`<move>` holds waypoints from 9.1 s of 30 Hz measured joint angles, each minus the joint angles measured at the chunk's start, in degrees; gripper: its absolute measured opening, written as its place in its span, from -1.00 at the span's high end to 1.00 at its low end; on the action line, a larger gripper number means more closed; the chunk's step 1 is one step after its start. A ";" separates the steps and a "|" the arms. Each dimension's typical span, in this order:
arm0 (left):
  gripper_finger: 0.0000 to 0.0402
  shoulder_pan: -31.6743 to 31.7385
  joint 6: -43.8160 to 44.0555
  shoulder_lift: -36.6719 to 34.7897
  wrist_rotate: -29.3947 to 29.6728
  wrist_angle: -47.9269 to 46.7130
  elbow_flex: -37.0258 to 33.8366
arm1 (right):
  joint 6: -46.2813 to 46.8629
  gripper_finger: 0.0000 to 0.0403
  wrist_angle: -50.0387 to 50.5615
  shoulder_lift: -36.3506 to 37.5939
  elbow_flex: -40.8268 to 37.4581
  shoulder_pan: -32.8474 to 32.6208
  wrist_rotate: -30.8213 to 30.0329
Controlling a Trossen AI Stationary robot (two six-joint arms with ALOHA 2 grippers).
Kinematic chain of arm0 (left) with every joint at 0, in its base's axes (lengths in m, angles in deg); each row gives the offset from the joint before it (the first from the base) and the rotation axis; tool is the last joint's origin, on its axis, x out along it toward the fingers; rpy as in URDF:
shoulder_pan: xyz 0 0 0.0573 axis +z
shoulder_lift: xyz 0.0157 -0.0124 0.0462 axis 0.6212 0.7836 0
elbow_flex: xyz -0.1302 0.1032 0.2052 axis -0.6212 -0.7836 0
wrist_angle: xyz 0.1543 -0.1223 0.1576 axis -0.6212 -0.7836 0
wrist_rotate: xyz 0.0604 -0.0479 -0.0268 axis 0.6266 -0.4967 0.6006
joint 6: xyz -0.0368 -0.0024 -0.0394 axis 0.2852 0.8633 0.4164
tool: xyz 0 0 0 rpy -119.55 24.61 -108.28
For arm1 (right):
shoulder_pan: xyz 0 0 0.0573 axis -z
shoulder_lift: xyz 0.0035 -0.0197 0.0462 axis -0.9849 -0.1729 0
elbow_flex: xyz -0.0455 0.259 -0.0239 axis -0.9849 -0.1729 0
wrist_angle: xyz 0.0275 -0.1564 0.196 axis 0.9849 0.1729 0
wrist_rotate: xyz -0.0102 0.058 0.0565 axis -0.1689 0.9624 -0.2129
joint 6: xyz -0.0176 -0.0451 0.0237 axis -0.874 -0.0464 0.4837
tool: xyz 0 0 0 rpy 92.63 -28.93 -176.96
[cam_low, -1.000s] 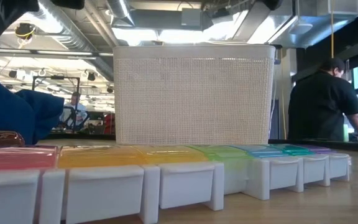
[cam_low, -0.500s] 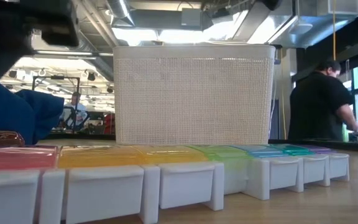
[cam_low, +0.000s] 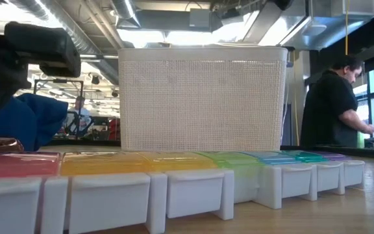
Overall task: Pick & place medical supplies in basket/bin
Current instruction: Put the red pill bottle into the white container, then put the white mailer bag into the white container
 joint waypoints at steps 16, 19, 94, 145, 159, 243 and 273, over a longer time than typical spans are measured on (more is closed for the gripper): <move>0.38 2.96 13.98 0.68 4.65 5.71 0.16 | 0.00 -0.37 0.42 0.00 -0.02 0.00 0.00; 0.37 3.70 17.71 -0.16 10.25 4.19 1.54 | 0.00 -0.37 0.42 0.00 -0.02 0.00 0.00; 0.13 22.68 14.79 -14.57 47.55 24.78 10.99 | 19.66 0.39 -11.59 -0.76 -0.04 14.43 -9.63; 0.09 18.27 41.65 -37.31 55.86 0.80 10.99 | -13.48 0.39 36.66 -44.82 48.38 45.27 28.84; 0.09 18.29 41.65 -37.31 55.87 -0.64 10.99 | -13.62 0.38 35.79 -46.10 48.37 45.29 26.73; 0.45 -11.42 159.67 -33.16 -21.78 5.27 -34.93 | -13.05 -0.58 54.26 -27.52 64.90 17.07 14.75; 0.98 13.51 120.43 -32.58 -18.31 -13.51 -35.45 | -10.36 -0.58 46.36 -27.61 50.62 13.48 15.41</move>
